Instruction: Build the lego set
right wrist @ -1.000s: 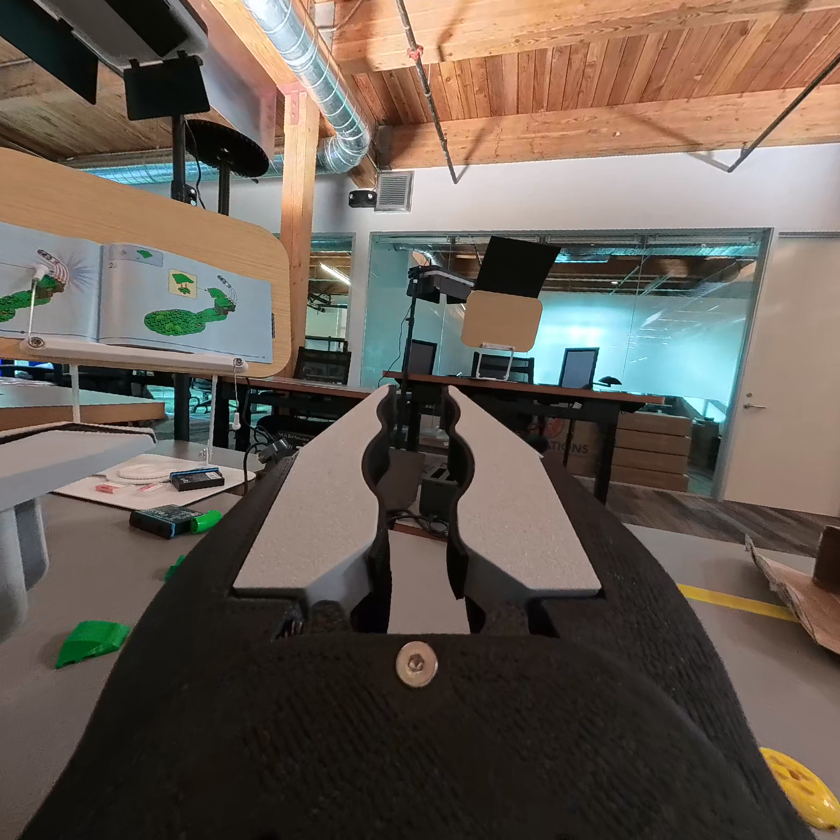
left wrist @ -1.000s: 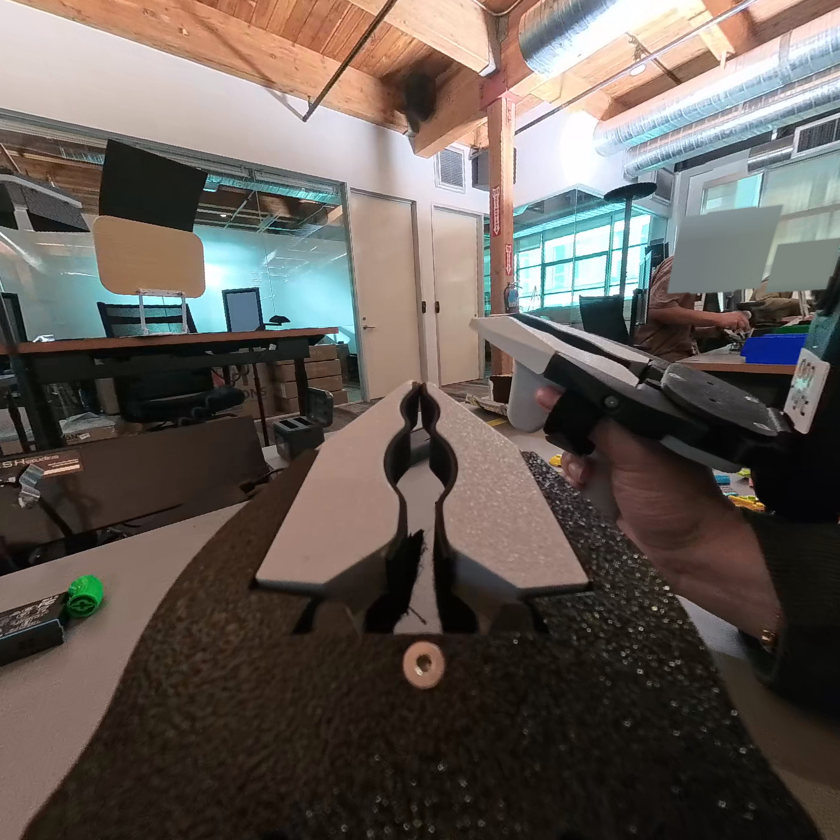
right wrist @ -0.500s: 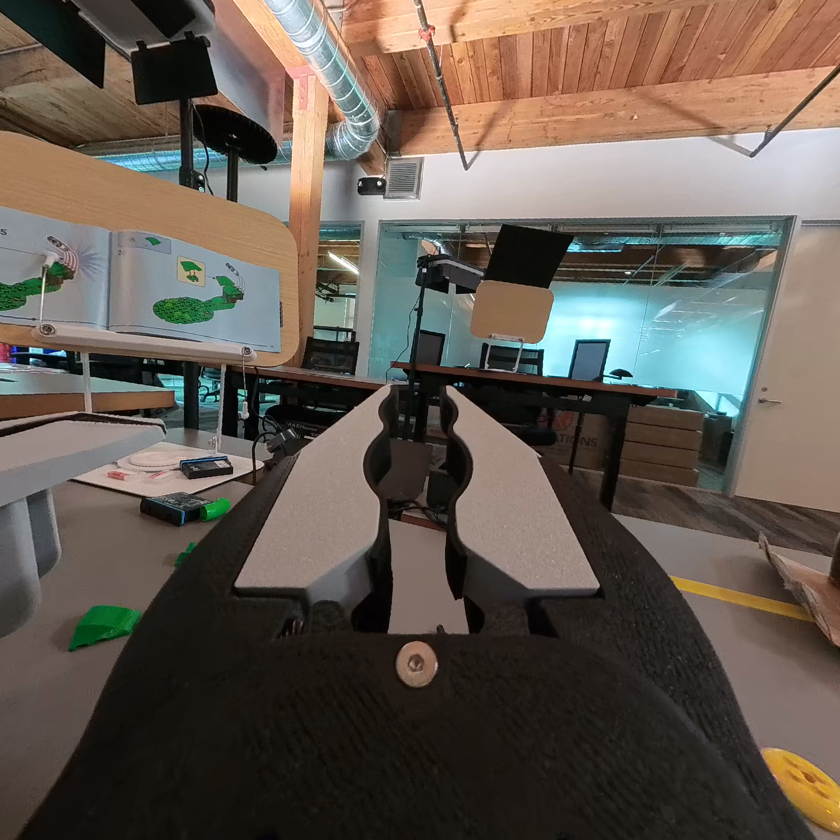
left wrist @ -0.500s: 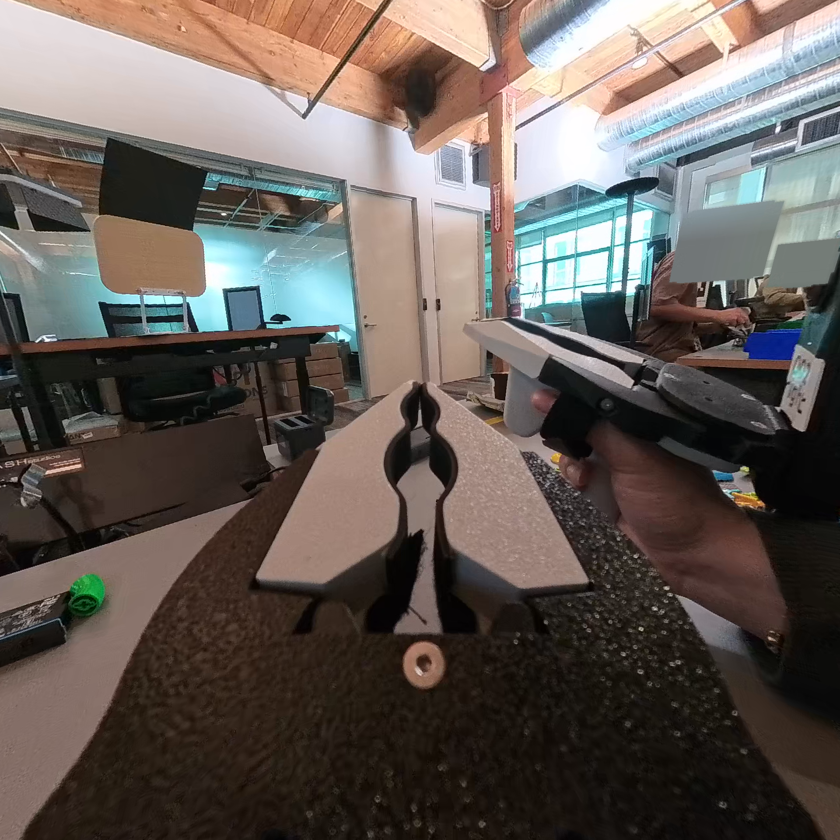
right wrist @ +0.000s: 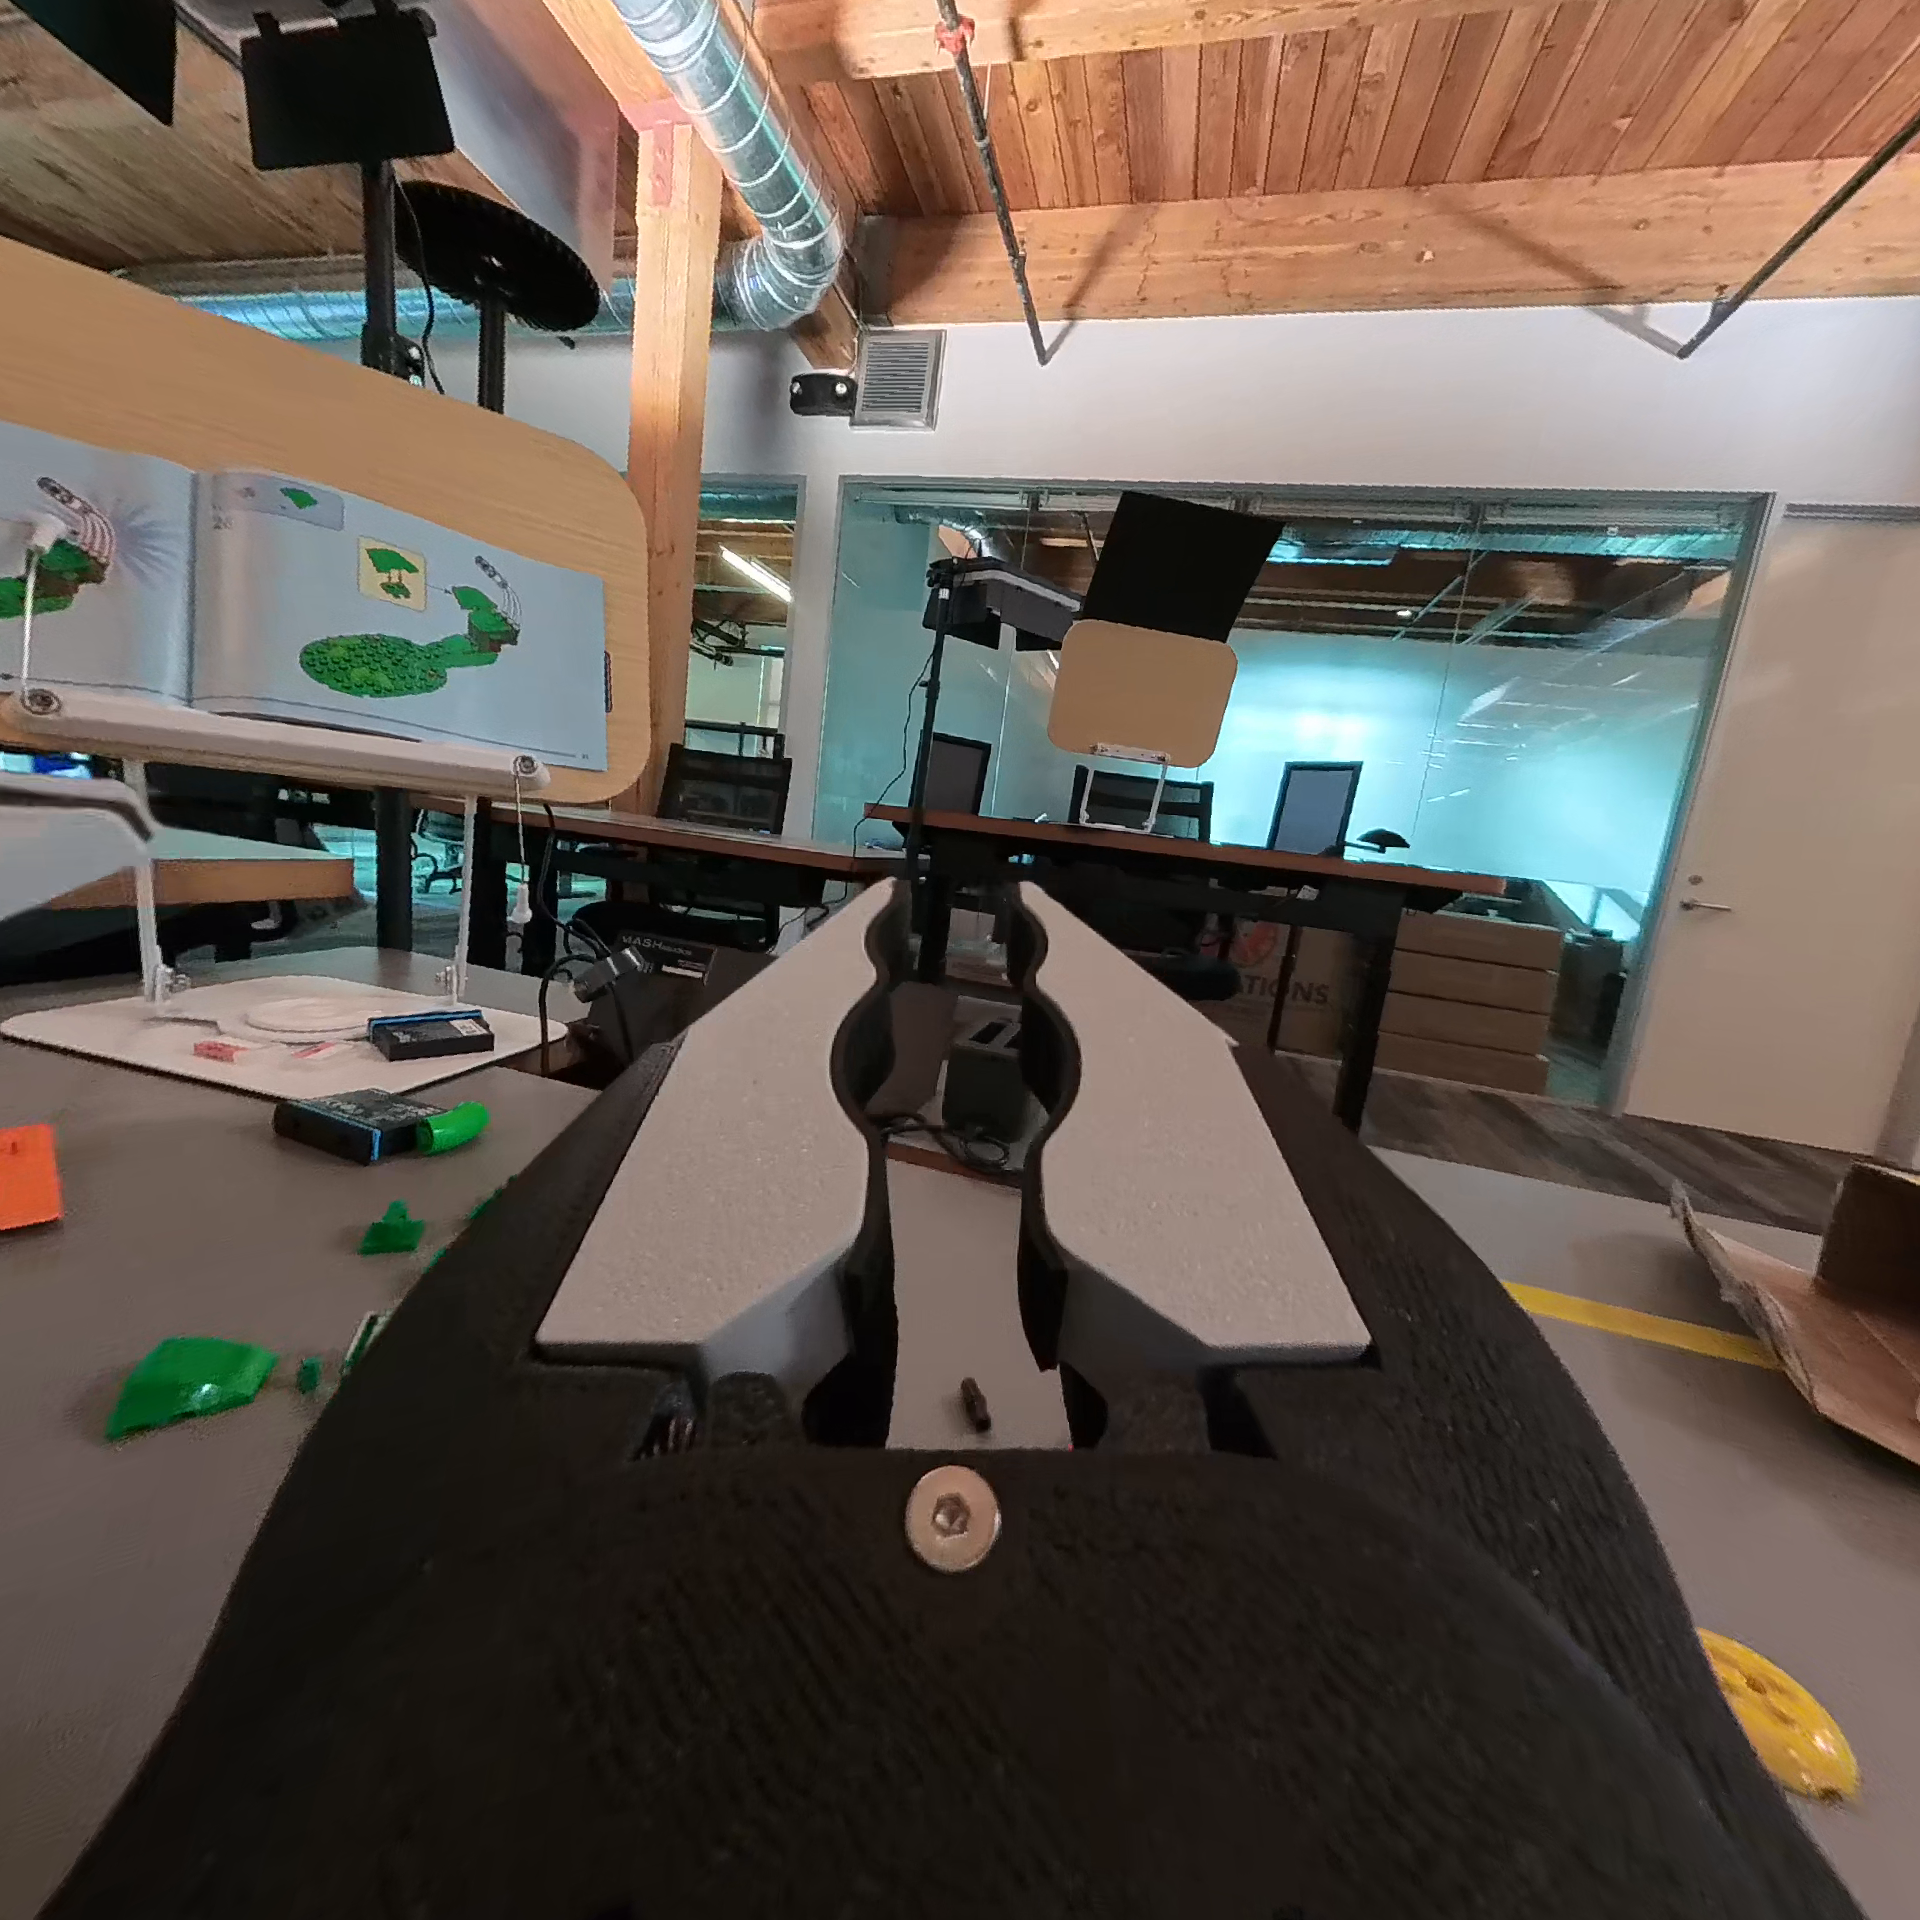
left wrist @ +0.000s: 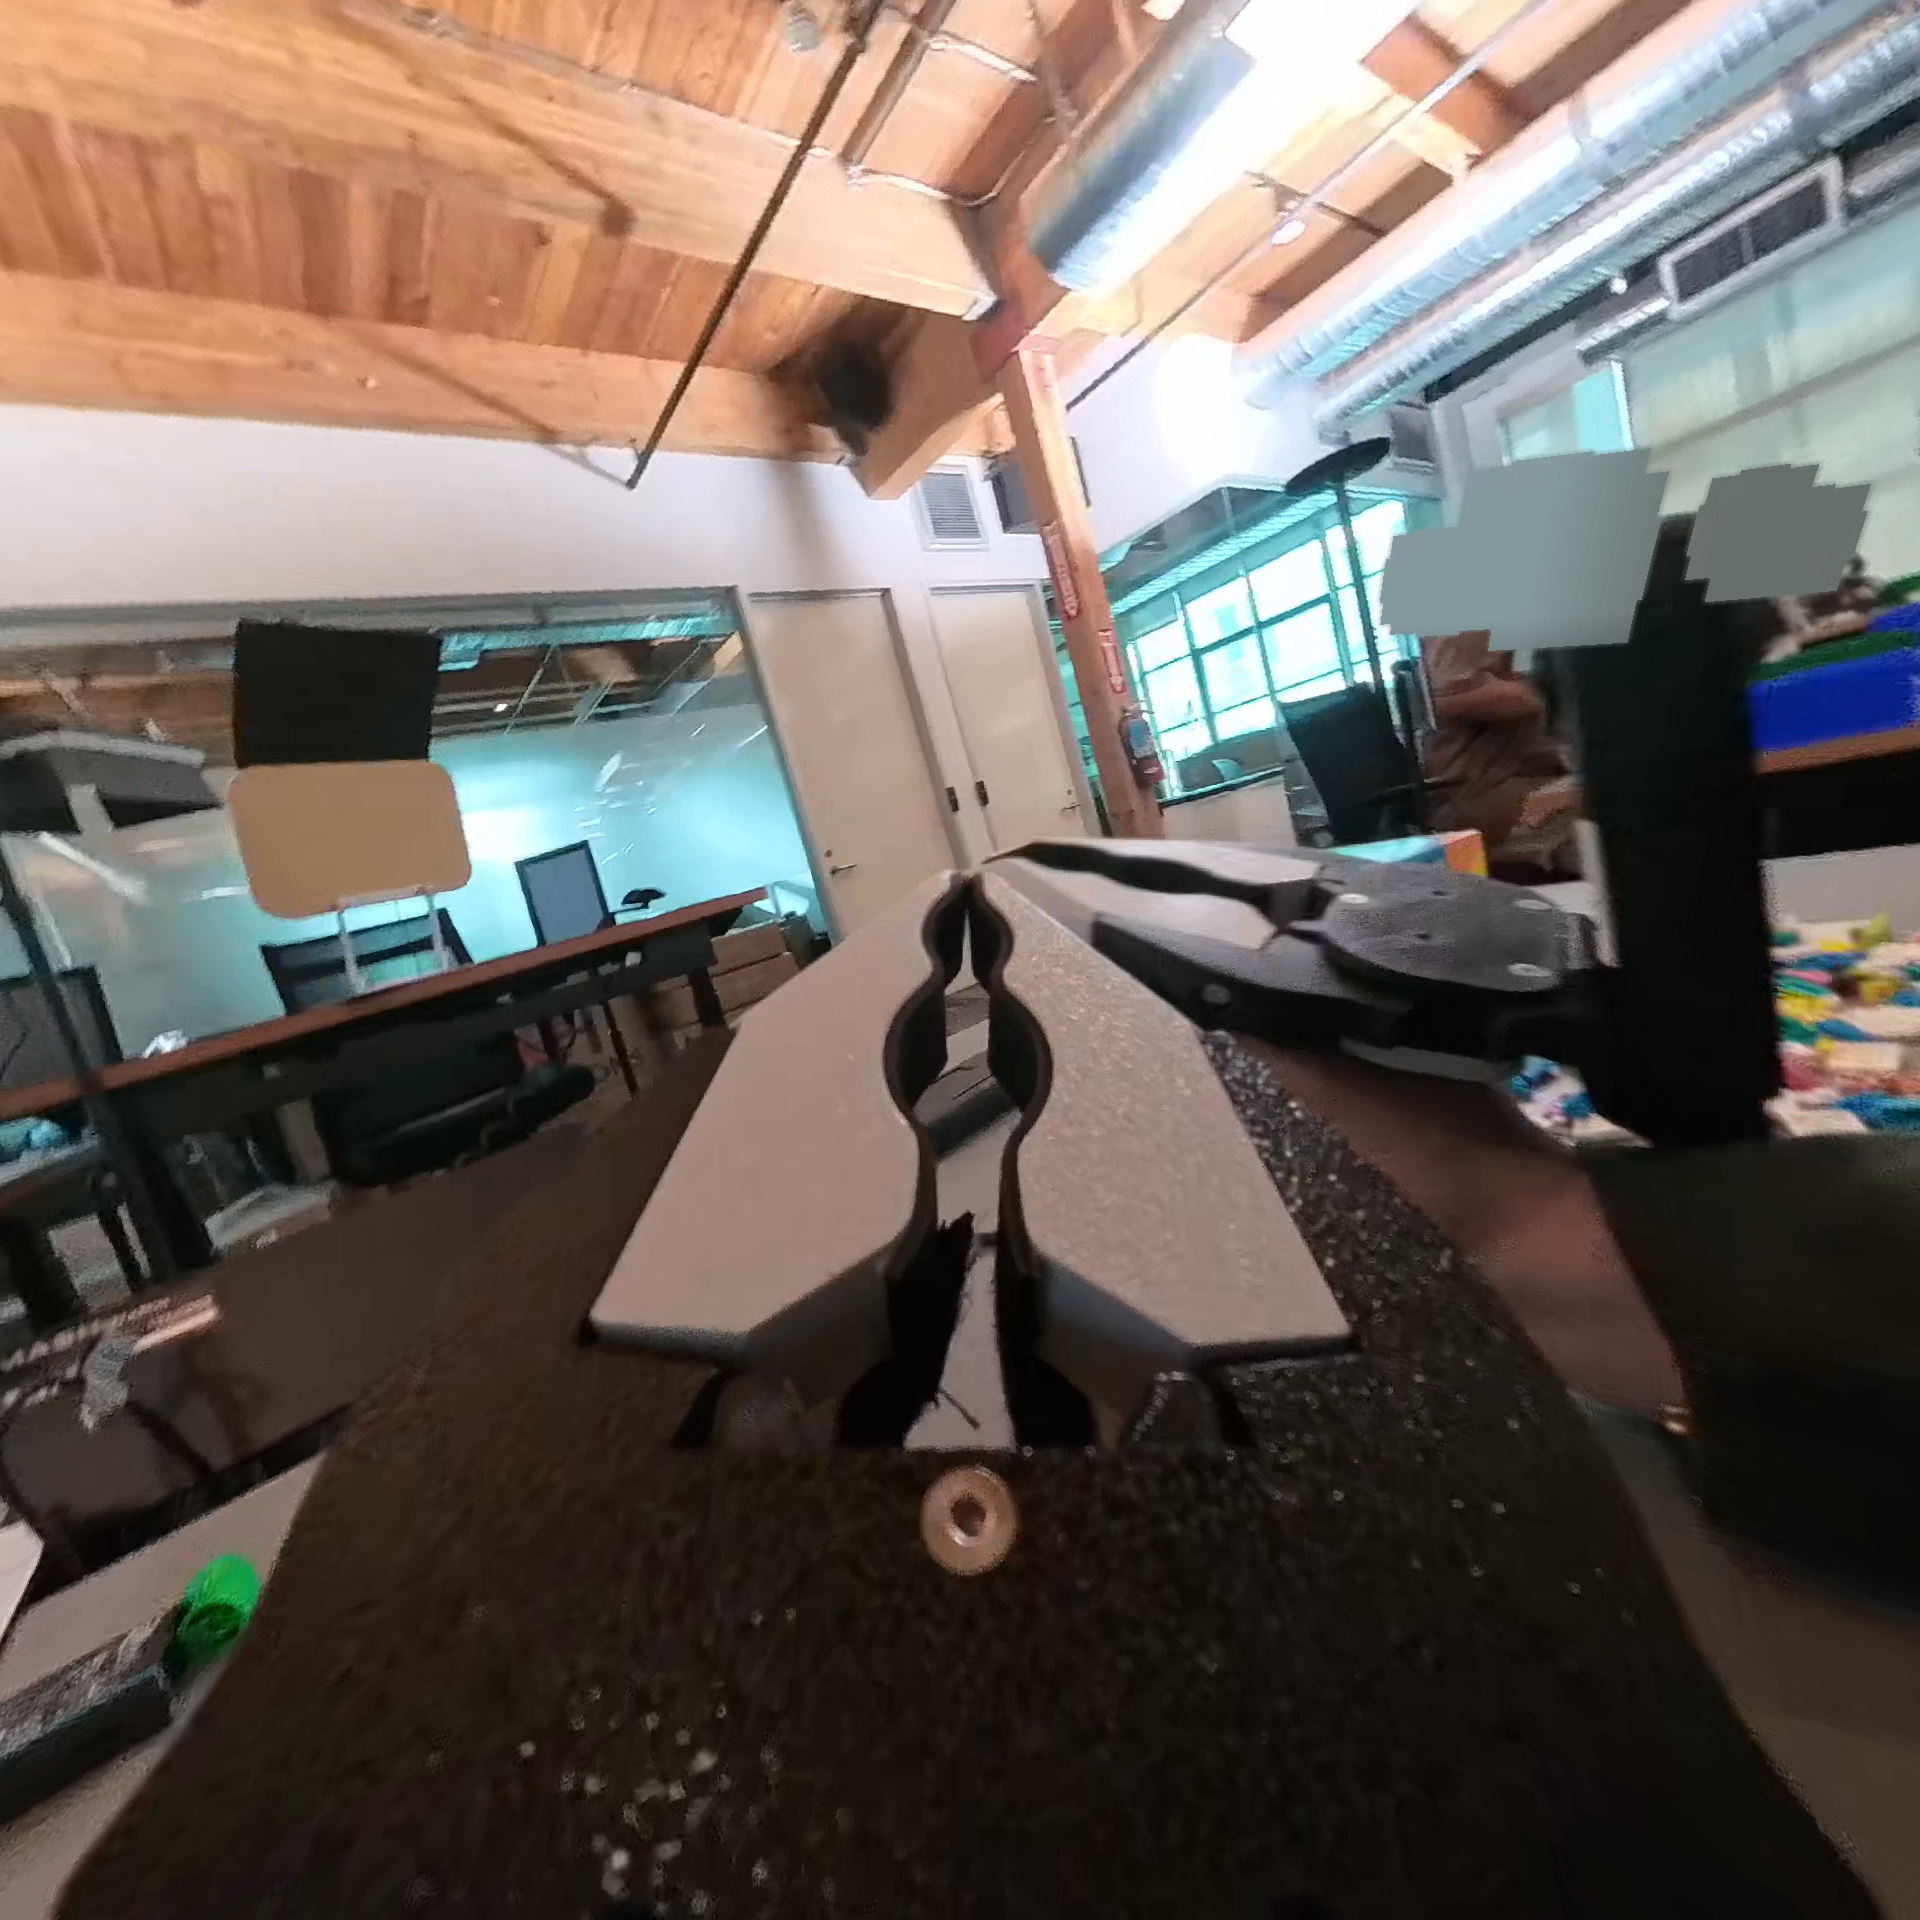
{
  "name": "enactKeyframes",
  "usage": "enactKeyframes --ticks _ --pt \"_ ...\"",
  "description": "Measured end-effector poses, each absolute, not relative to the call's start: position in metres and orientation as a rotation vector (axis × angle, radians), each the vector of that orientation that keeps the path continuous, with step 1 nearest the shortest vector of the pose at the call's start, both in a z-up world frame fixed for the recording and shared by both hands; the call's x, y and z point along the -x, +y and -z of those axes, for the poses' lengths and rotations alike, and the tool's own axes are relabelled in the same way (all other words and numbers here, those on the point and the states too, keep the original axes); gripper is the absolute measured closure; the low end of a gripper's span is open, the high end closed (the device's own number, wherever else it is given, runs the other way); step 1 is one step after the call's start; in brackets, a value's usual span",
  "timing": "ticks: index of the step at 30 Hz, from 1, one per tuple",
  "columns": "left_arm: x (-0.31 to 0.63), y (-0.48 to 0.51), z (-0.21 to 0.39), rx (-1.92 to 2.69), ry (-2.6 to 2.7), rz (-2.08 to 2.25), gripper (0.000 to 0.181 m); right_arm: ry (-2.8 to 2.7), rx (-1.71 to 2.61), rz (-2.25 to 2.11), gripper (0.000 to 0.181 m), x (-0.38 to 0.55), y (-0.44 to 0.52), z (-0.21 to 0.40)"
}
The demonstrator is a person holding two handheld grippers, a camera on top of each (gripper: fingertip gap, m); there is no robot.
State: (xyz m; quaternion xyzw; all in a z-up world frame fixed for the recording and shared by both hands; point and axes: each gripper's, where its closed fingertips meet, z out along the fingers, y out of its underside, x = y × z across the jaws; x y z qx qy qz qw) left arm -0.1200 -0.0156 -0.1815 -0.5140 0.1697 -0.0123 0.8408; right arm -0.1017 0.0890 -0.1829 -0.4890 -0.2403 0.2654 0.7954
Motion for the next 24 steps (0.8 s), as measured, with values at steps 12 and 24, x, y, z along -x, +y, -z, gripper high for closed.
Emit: enactKeyframes --ticks 12,24 --pt "0.075 -0.023 0.190 1.049 0.558 0.024 0.181 -1.169 1.589 -0.832 0.160 0.180 0.080 0.270" --pt "0.071 -0.018 0.190 1.051 0.565 0.037 0.181 -1.932 1.663 -0.689 0.156 0.211 0.070 0.318"
